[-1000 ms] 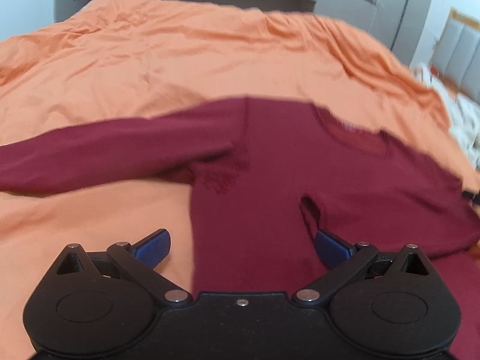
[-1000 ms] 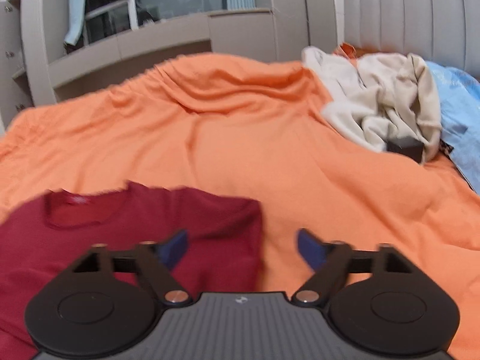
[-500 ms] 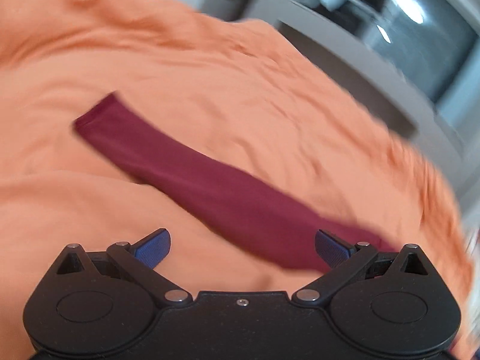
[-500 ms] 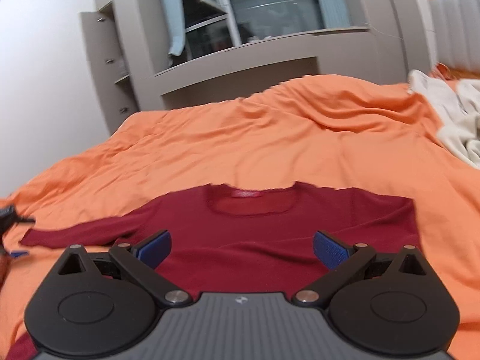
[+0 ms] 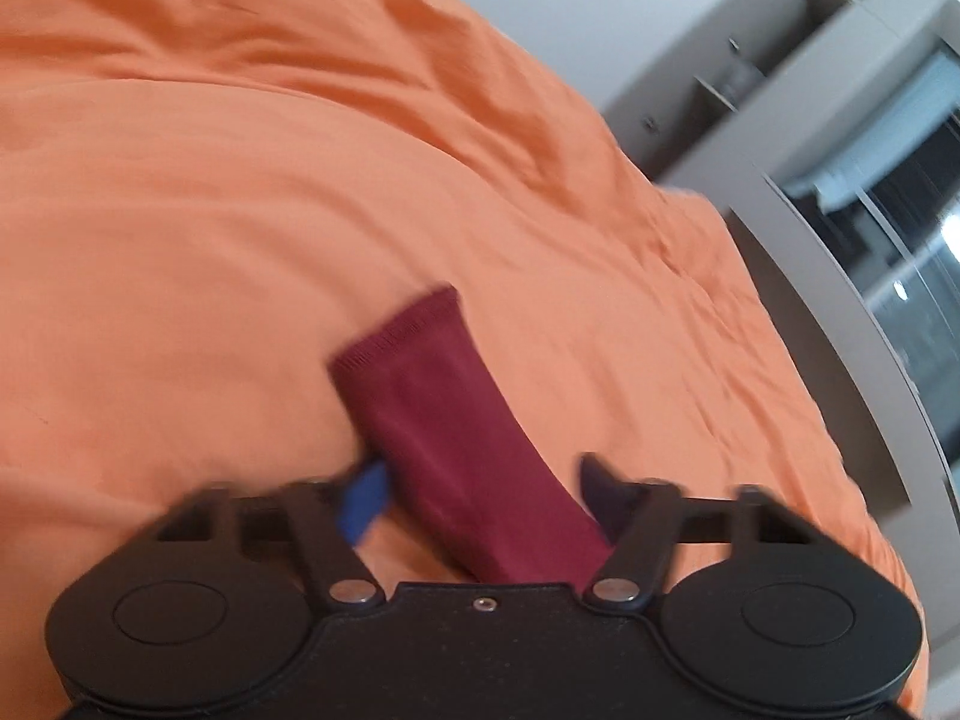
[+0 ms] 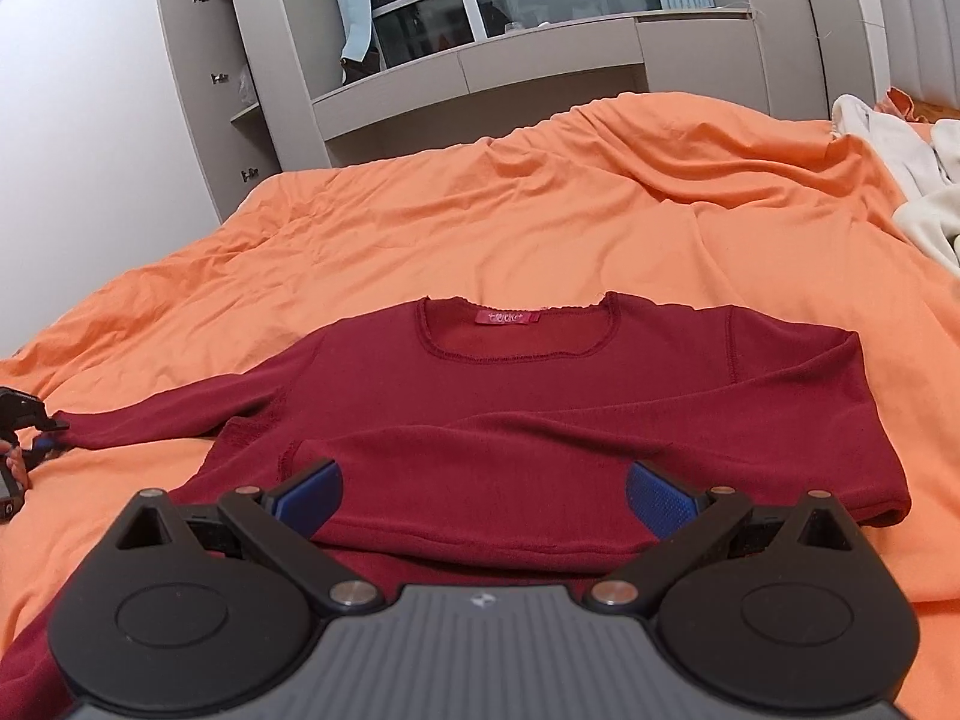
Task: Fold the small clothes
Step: 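Grasp the cuff of the other sleeve with the left gripper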
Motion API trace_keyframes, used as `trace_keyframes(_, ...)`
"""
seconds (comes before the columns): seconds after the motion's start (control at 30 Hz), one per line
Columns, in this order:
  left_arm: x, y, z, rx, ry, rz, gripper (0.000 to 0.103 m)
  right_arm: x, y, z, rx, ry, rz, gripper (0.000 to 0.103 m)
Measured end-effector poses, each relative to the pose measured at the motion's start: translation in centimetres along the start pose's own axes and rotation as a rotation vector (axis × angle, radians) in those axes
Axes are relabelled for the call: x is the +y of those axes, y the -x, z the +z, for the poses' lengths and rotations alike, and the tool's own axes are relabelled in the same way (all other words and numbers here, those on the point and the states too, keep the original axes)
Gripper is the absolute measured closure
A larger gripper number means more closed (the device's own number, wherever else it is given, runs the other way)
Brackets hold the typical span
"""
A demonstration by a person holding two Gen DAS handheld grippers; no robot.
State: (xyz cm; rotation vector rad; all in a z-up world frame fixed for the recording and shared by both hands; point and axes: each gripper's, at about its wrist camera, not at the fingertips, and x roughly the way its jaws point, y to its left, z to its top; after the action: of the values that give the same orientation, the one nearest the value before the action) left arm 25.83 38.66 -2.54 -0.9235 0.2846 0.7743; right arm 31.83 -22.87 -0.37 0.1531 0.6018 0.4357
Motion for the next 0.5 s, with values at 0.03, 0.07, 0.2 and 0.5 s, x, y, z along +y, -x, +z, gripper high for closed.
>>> trace_keyframes(0.03,0.2,-0.1,0.1,-0.003,0.014,0.009,0.077,0.1,0.0,0.0,0.000,0.004,0.001,0.000)
trace_keyframes(0.07,0.5,-0.3,0.3,-0.005,0.031,0.014,0.084,0.2,0.0,0.0,0.000,0.009,0.004,0.000)
trace_keyframes(0.2,-0.6,0.8,0.4,-0.063,-0.005,-0.033,0.094,0.6,0.4,0.0,-0.012,0.024,0.014,0.000)
trace_keyframes(0.5,-11.0,8.6,-3.0,-0.205,-0.376,-0.332,0.095,0.4,1.3,0.5,-0.057,0.002,0.002,0.000)
